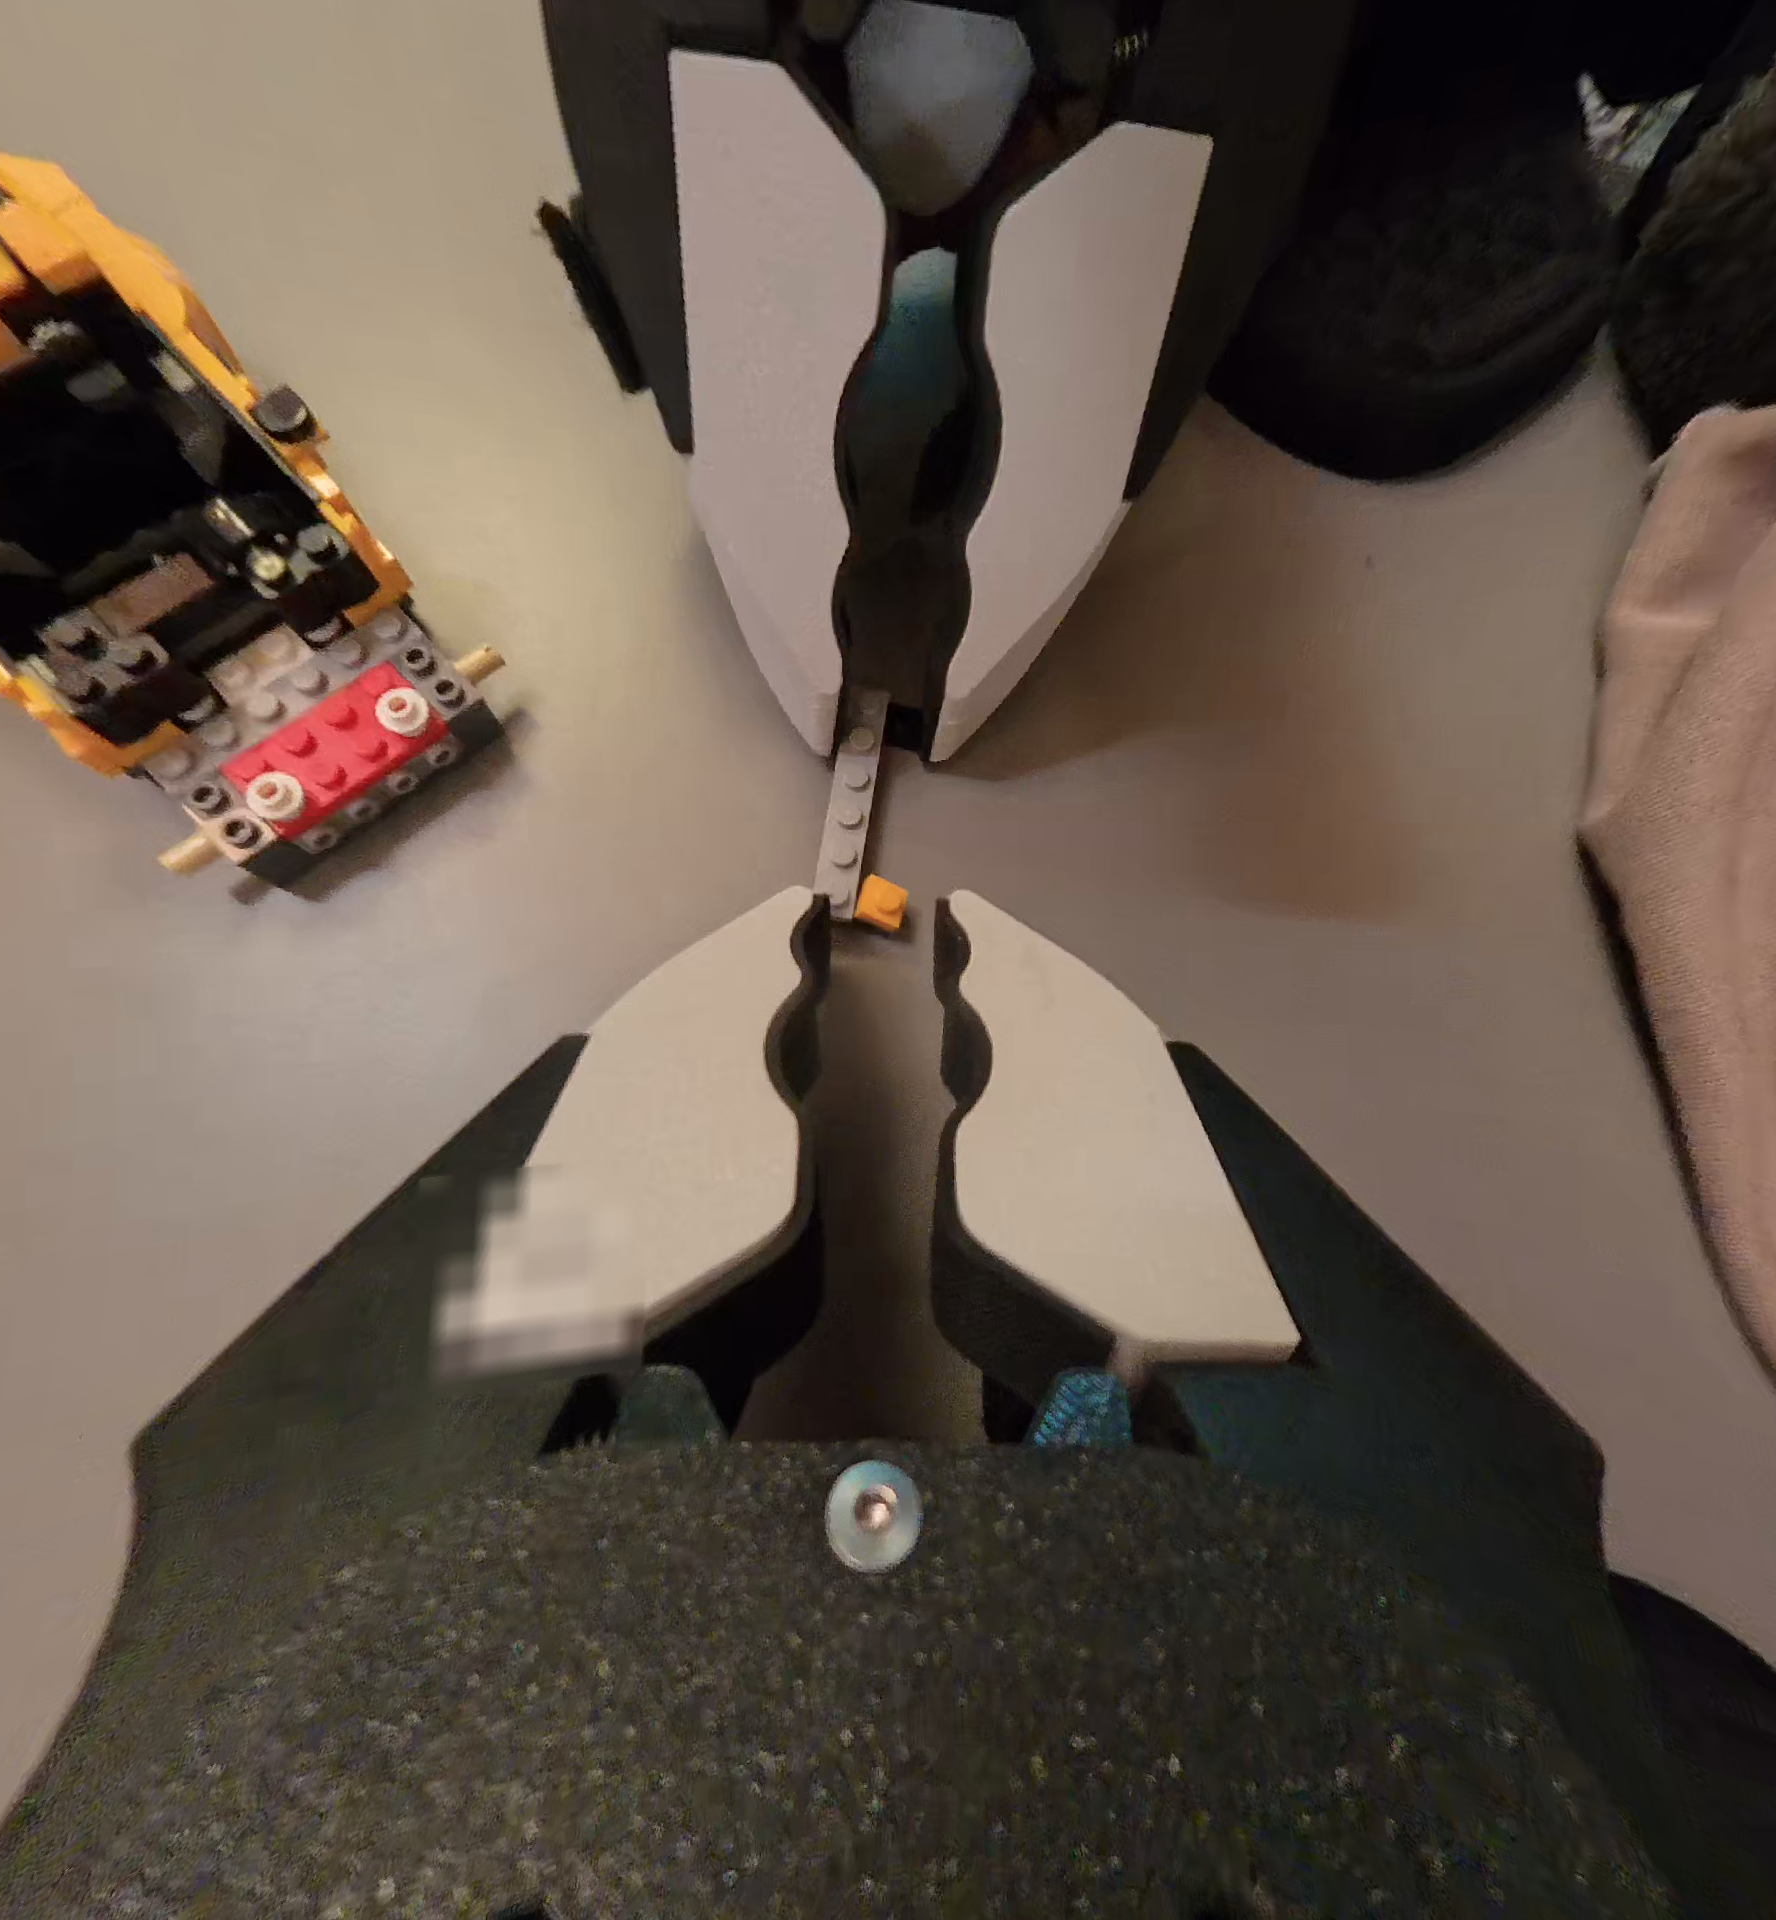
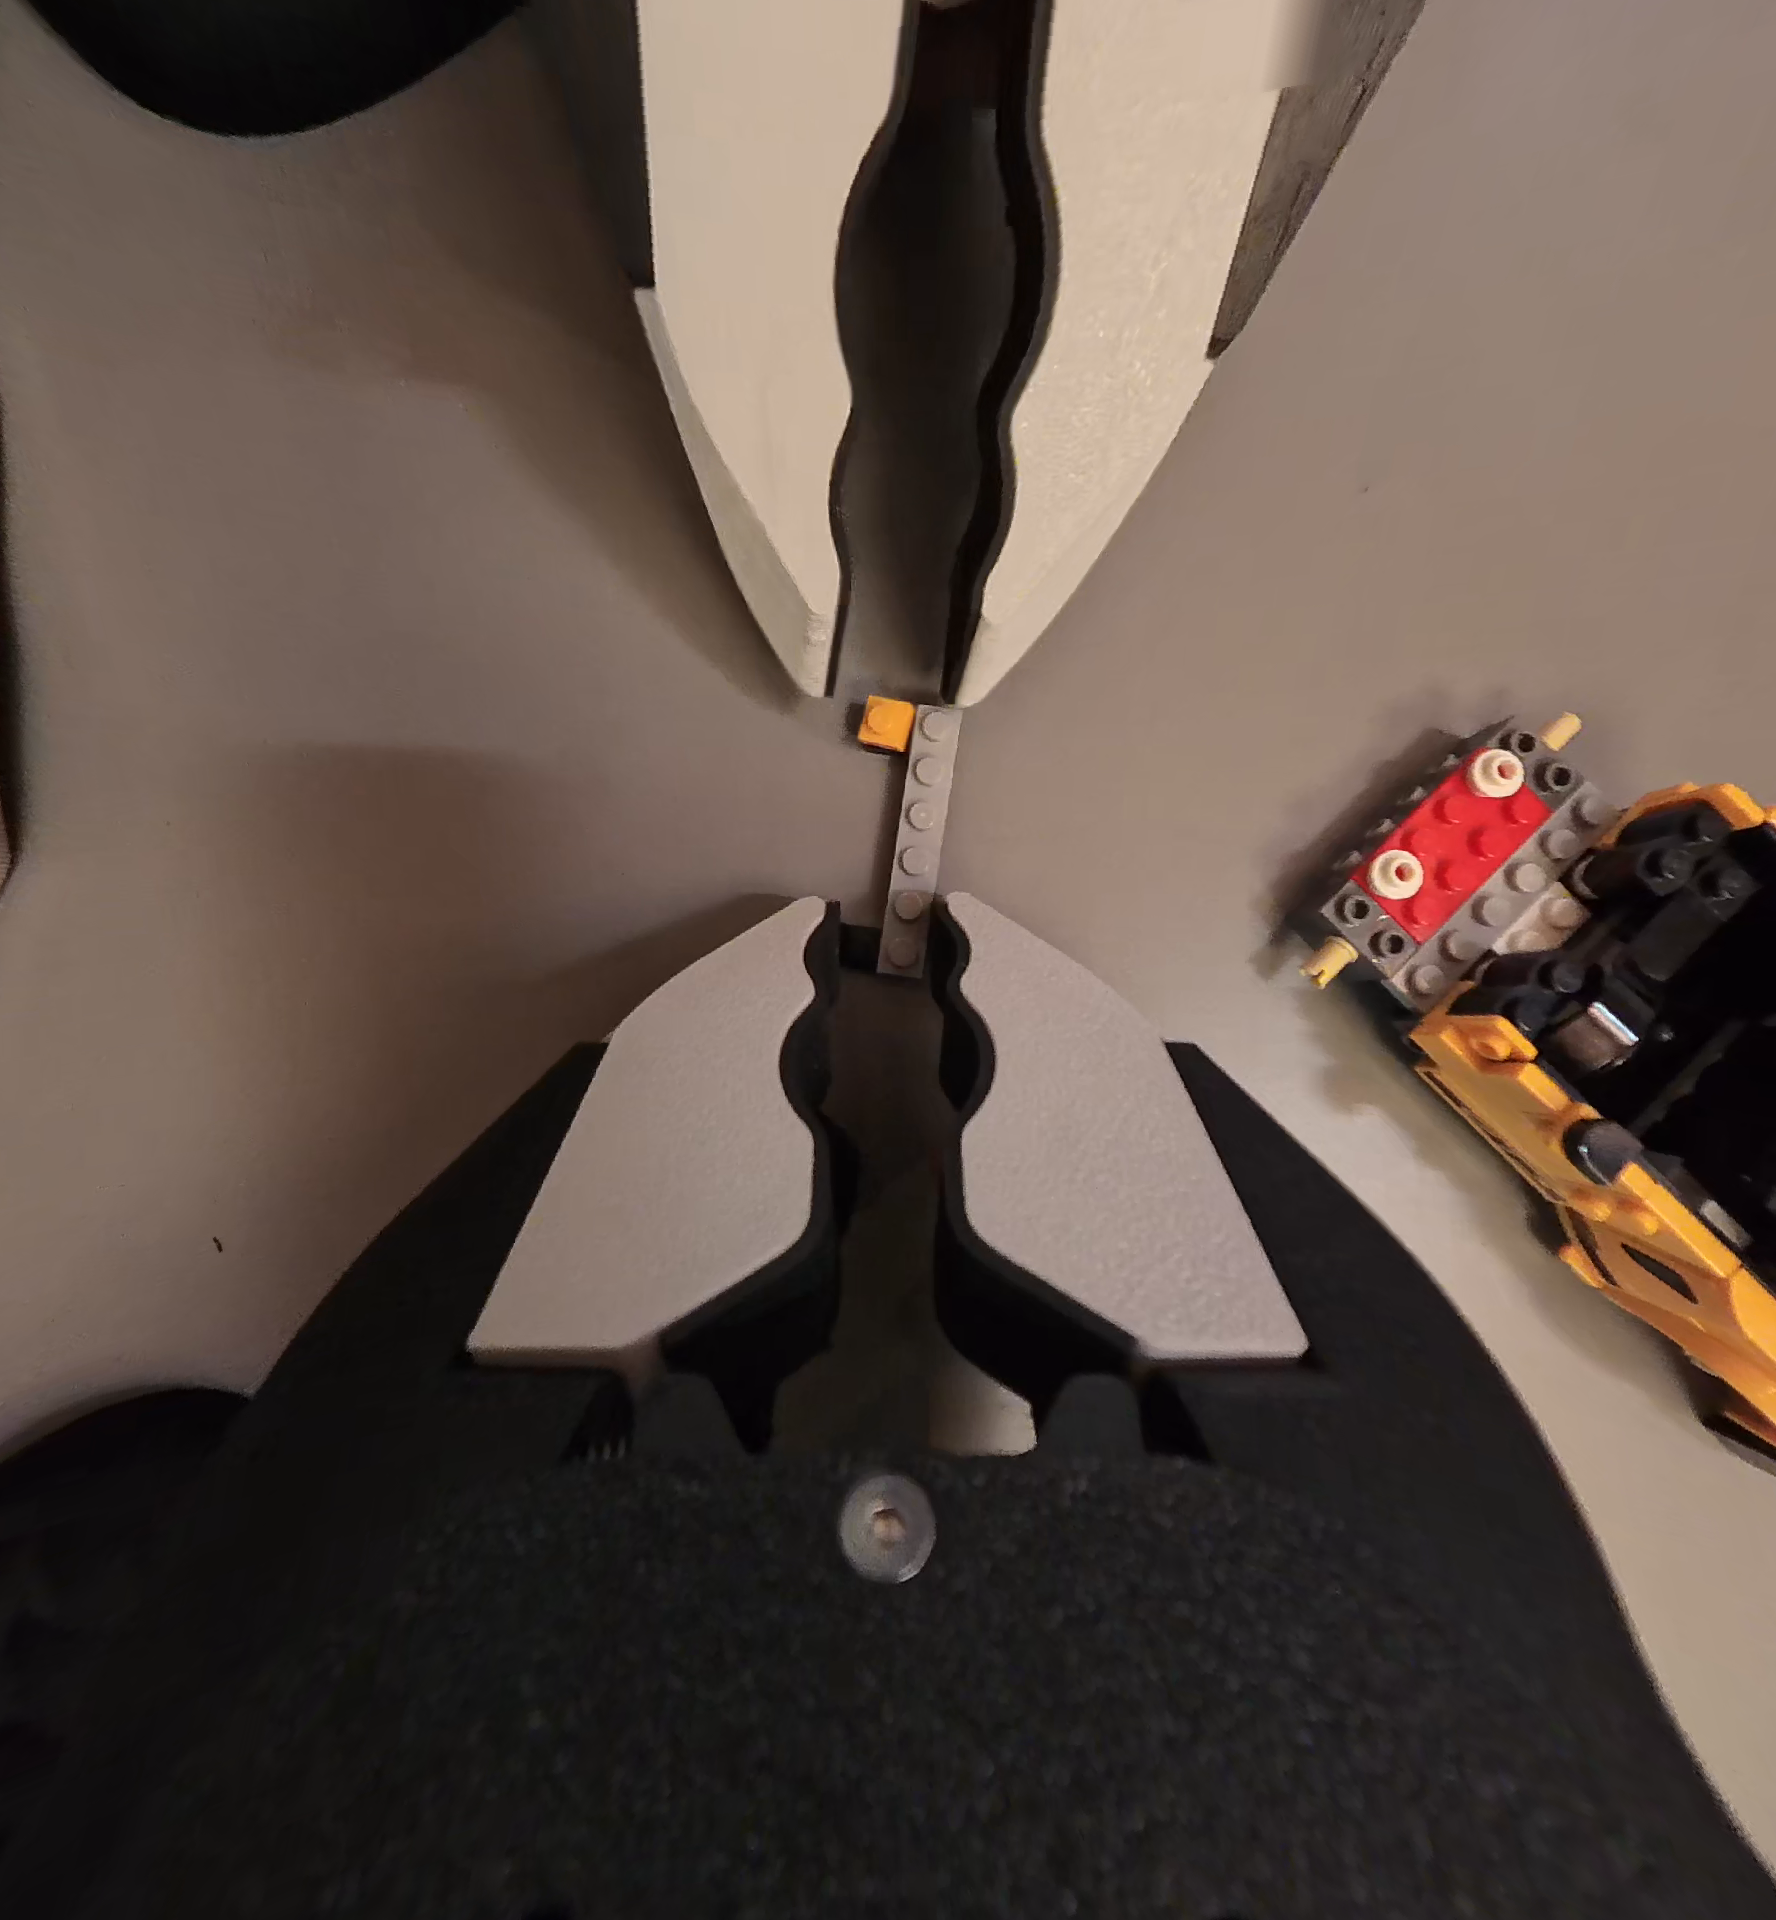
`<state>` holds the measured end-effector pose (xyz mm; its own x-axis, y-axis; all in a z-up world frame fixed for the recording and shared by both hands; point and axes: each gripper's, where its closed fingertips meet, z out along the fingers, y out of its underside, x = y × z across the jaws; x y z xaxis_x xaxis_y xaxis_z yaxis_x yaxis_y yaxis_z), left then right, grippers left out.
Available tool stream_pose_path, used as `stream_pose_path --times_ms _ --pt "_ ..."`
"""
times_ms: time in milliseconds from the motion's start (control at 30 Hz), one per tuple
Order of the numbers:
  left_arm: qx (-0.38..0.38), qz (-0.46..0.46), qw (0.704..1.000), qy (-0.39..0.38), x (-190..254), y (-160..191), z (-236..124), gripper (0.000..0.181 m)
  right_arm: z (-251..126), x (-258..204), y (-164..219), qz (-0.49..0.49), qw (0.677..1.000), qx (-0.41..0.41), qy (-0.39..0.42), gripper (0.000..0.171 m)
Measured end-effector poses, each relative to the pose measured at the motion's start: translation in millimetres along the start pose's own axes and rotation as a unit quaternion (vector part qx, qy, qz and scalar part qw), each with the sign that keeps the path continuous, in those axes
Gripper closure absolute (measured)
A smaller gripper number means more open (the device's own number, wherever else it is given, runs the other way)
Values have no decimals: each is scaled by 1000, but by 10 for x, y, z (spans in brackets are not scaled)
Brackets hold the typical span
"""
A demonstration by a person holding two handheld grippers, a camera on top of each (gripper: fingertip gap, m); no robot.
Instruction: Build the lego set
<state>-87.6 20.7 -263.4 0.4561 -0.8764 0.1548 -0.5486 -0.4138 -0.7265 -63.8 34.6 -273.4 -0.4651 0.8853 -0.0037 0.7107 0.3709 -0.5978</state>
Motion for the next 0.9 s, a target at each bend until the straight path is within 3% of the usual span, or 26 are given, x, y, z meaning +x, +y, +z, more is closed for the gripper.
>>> stream_pose_path --times_ms 133,333,600,900 --pt "-23 -60 998 17 -27 43 -14 160 -7 -5 -9 6 1000 9 -6 156" --pt "7 -183 981 61 -28 -44 -68 157 -49 -4 -38 14 1000 24 -11 156" --pt "89 -365 920 108 -3 -182 -116 158 -209 23 -157 20 998 54 -2 156" --pt "130 -431 883 134 6 -230 -93 164 -231 31 -174 21 998 56 2 156"
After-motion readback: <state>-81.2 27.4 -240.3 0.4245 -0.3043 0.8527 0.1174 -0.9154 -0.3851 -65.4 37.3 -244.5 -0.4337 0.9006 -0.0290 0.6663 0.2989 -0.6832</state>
